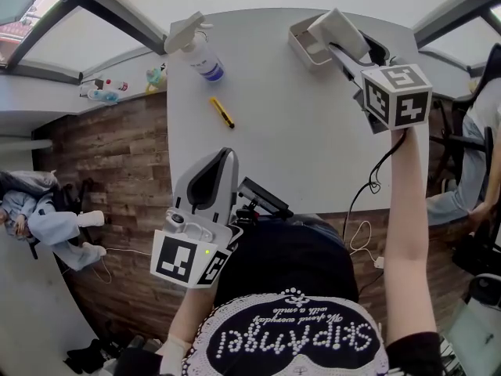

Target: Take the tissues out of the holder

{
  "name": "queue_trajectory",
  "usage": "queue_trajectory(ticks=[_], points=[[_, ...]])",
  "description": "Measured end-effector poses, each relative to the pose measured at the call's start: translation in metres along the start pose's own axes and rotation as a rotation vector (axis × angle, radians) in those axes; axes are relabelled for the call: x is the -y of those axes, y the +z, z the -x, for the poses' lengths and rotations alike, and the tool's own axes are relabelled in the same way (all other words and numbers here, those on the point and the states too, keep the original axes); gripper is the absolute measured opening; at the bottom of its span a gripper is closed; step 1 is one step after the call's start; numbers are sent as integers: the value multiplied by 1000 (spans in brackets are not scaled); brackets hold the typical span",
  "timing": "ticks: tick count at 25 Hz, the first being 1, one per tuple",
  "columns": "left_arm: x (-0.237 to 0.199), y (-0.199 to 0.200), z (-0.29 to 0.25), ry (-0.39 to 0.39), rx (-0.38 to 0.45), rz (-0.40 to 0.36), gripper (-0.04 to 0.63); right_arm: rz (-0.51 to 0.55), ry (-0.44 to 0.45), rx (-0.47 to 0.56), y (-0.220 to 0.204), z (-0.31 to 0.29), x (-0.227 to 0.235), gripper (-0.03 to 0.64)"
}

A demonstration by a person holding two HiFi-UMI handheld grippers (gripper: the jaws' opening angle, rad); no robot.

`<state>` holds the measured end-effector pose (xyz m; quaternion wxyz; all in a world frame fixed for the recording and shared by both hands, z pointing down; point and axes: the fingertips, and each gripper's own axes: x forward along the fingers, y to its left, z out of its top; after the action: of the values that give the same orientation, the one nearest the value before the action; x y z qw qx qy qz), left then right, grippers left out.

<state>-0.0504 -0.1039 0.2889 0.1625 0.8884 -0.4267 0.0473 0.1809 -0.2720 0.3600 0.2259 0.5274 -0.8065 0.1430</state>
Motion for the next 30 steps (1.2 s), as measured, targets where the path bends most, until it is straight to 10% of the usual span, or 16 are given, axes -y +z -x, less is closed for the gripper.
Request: queue_trajectory(ticks=[30], points=[[12,2,5,-46,30,-13,2,-199,-120,146,-18,67,-30,281]])
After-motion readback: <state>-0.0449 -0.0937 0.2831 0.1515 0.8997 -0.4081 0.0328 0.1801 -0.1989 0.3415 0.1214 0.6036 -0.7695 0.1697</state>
